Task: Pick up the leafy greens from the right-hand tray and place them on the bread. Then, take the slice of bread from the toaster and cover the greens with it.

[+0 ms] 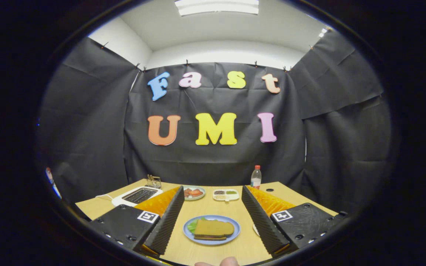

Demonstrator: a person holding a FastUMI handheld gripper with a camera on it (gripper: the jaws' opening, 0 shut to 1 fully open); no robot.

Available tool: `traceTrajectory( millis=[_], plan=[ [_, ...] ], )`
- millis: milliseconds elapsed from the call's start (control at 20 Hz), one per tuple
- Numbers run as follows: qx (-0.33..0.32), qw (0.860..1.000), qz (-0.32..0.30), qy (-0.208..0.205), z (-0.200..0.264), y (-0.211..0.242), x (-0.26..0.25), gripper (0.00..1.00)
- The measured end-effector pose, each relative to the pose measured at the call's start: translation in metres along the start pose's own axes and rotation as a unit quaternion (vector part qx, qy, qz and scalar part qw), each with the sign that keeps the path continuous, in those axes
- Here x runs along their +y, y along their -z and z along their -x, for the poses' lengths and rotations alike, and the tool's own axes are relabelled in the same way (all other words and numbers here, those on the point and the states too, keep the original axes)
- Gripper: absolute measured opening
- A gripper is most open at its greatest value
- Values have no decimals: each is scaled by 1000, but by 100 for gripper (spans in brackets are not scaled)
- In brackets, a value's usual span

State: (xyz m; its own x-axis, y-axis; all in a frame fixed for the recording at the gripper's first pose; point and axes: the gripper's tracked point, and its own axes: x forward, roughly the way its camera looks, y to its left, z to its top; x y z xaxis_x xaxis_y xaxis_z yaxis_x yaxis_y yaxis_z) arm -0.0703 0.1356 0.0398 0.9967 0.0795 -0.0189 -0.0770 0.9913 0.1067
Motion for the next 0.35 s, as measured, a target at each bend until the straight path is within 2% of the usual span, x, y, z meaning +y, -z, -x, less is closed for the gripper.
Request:
traceTrajectory(
  millis=[350],
  plan=[
    [1,1000,0,3,-6,1,-2,95]
  ],
)
